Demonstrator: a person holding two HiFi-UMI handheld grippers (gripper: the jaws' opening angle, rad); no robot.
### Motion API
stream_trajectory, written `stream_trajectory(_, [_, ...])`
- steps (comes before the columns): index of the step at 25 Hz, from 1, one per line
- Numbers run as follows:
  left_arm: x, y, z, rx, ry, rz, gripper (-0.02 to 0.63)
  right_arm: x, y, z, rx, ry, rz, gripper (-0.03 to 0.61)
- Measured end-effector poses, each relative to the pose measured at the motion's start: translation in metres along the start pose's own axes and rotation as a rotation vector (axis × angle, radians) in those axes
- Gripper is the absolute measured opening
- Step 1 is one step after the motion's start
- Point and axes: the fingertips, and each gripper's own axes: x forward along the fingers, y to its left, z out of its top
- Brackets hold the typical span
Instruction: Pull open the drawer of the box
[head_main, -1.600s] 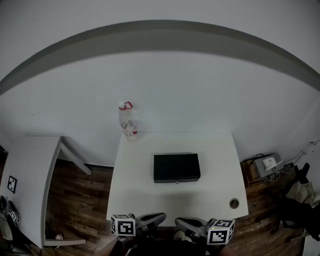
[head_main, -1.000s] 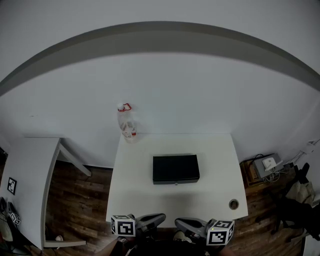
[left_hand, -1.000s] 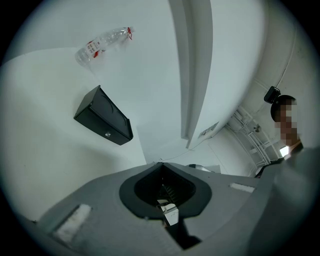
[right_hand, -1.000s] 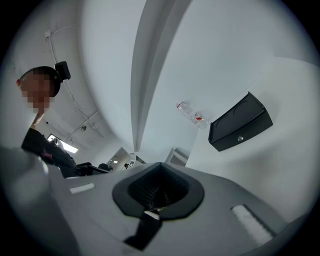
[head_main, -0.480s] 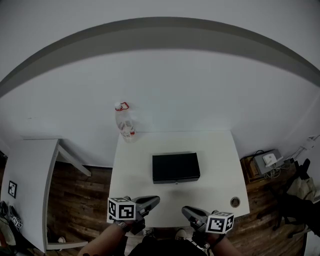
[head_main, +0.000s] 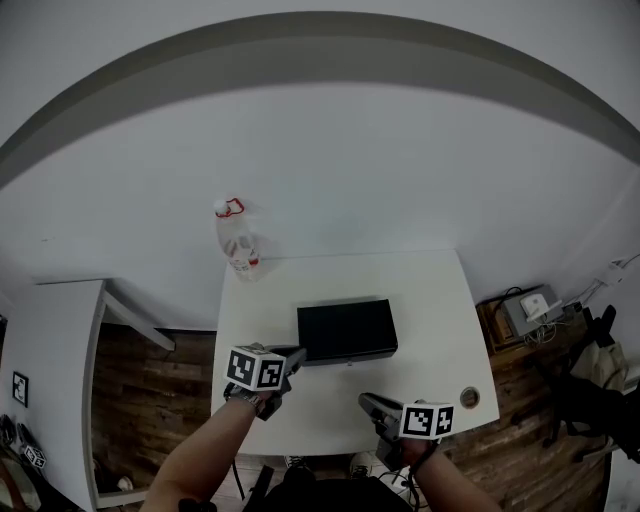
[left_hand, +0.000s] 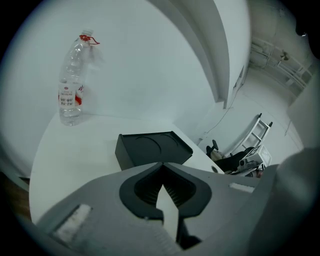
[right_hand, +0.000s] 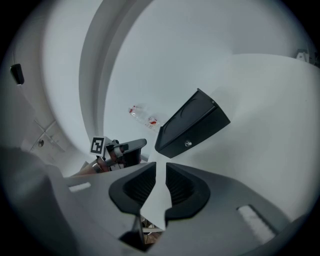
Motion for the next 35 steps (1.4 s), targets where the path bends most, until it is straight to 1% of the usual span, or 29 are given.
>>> stream_trajectory(3, [0.021,0.007,0.003,0.05,0.065,0.002,0.002,0.014,-0.016,0.005,0.022,0.012,-0.049,0.078])
stream_trajectory(5, [0.032,0.01,0.005,0.102,0.108,0.015,0.002,0.023,-0.026,0.008,0.024,0.02,-0.084,0.107])
stream_trajectory(7, [0.04,0.012,0.006,0.164,0.143,0.026,0.002,0.031,-0.036,0.013,0.026,0.023,-0.121,0.119])
stream_trajectory(9, [0.046,0.014,0.008,0.212,0.161,0.035,0.002,0.039,-0.046,0.017,0.038,0.024,-0.153,0.144])
stream_trajectory(11, [0.047,0.016,0.012,0.229,0.152,0.044,0.002,0.044,-0.053,0.021,0.052,0.026,-0.172,0.146])
stream_trajectory(14, [0.044,0.022,0.019,0.214,0.125,0.058,0.003,0.052,-0.059,0.025,0.059,0.031,-0.186,0.149])
stream_trajectory(18, [0.046,0.032,0.013,0.211,0.145,0.071,0.002,0.062,-0.066,0.027,0.059,0.044,-0.209,0.158])
stream_trajectory(22, [0.048,0.033,0.011,0.216,0.153,0.065,0.002,0.075,-0.074,0.032,0.038,0.062,-0.235,0.169])
stream_trajectory(26, [0.049,0.032,0.012,0.229,0.154,0.058,0.003,0.087,-0.074,0.035,0.023,0.085,-0.24,0.176])
stream_trajectory(29, [0.041,0.033,0.019,0.198,0.1,0.06,0.003,0.091,-0.073,0.034,0.025,0.095,-0.237,0.176])
stream_trajectory(31, [0.032,0.037,0.025,0.169,0.058,0.076,0.005,0.092,-0.072,0.034,0.025,0.097,-0.232,0.176])
stream_trajectory(32, [0.028,0.04,0.027,0.154,0.043,0.086,0.016,0.093,-0.071,0.033,0.024,0.099,-0.229,0.176])
stream_trajectory(33, [0.025,0.043,0.028,0.138,0.035,0.097,0.069,0.094,-0.071,0.033,0.023,0.101,-0.227,0.176])
stream_trajectory(35, [0.021,0.05,0.027,0.103,0.03,0.119,0.074,0.094,-0.073,0.033,0.023,0.106,-0.228,0.176])
